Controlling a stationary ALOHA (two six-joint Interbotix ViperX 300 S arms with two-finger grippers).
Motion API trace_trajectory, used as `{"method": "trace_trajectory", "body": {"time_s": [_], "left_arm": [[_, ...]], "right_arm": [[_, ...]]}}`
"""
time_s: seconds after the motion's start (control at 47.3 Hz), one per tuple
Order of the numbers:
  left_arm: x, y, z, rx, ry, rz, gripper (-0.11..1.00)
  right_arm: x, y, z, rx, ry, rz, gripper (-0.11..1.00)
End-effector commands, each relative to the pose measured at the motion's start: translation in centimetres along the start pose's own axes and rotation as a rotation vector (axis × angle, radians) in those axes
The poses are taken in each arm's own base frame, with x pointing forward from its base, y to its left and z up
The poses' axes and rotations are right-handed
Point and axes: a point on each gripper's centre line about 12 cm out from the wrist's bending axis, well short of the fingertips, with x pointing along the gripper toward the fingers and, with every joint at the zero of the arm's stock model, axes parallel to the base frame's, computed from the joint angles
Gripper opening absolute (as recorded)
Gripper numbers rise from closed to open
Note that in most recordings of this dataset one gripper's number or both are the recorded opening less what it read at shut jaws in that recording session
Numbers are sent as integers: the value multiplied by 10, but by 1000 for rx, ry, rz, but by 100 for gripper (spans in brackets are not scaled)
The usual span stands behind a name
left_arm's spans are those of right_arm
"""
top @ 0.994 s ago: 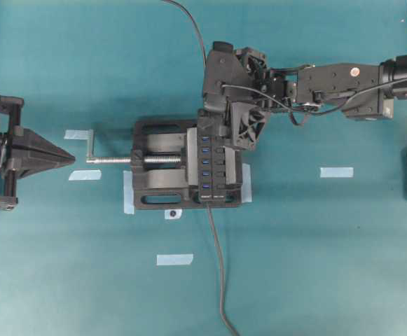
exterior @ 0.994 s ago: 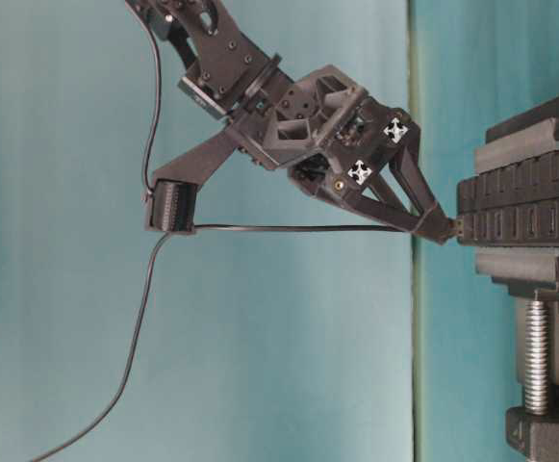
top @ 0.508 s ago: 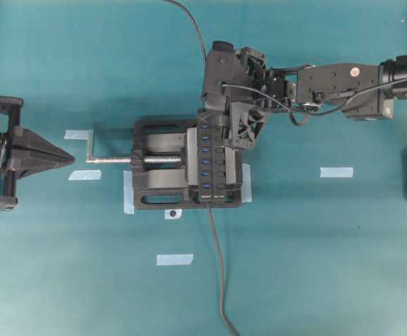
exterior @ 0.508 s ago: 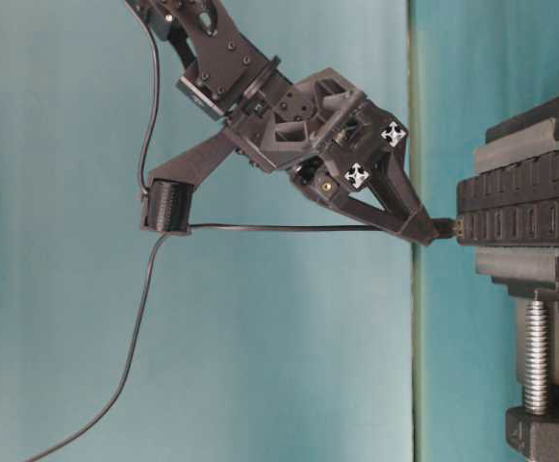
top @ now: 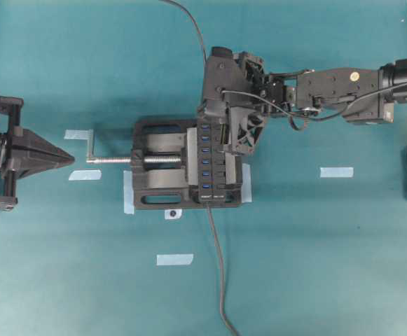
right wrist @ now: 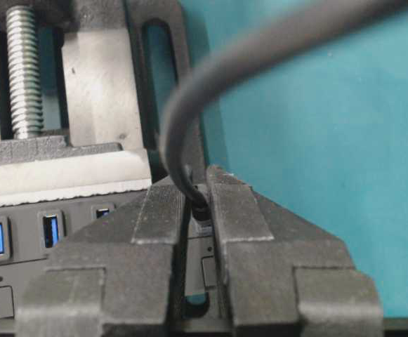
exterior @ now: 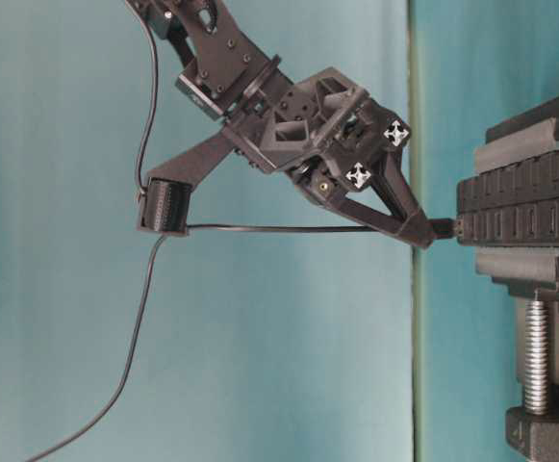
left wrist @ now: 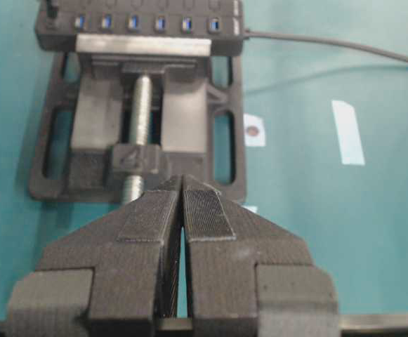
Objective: Insert the USB into the second port from the front of the fixed hub.
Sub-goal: 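Pull the USB plug out of the hub's end port with the right gripper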
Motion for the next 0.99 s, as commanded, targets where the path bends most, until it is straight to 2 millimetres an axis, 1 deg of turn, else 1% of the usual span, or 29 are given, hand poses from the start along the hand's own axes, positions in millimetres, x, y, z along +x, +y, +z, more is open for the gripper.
{"method": "trace_trajectory", "body": {"time_s": [0.0, 0.169, 0.275, 0.698, 0.846, 0.973], "left_arm": [[0, 0, 4, -2, -11, 1, 0], [0, 0, 5, -4, -15, 1, 0], [-1, 0, 6, -2, -22, 1, 0], [-4, 0, 6, -5, -35, 0, 0], [-4, 0, 6, -4, -35, 0, 0], [-4, 0, 6, -4, -35, 0, 0]], "right_arm": [[-6, 2, 8, 12, -22, 3, 7], [-9, 1, 11, 19, -17, 0, 7], [-13, 0, 17, 20, -19, -5, 7], [-39, -2, 36, 24, -67, -13, 7], [-45, 1, 40, 40, -57, -7, 7], [-50, 8, 42, 35, -35, 4, 7]]}}
